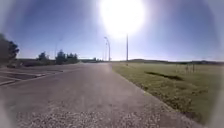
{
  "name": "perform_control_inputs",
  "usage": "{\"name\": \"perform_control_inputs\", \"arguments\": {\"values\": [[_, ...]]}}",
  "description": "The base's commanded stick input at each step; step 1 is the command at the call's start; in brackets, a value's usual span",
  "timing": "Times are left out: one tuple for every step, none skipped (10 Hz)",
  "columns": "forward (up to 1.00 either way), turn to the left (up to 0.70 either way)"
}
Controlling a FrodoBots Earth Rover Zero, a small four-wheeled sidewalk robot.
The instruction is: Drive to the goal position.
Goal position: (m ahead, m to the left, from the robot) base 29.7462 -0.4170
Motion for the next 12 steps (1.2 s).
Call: {"name": "perform_control_inputs", "arguments": {"values": [[1.0,0.0],[1.0,0.0],[1.0,0.0],[1.0,0.0],[1.0,0.0],[1.0,0.0],[1.0,0.0],[1.0,0.0],[1.0,0.0],[1.0,0.0],[1.0,0.0],[1.0,0.0]]}}
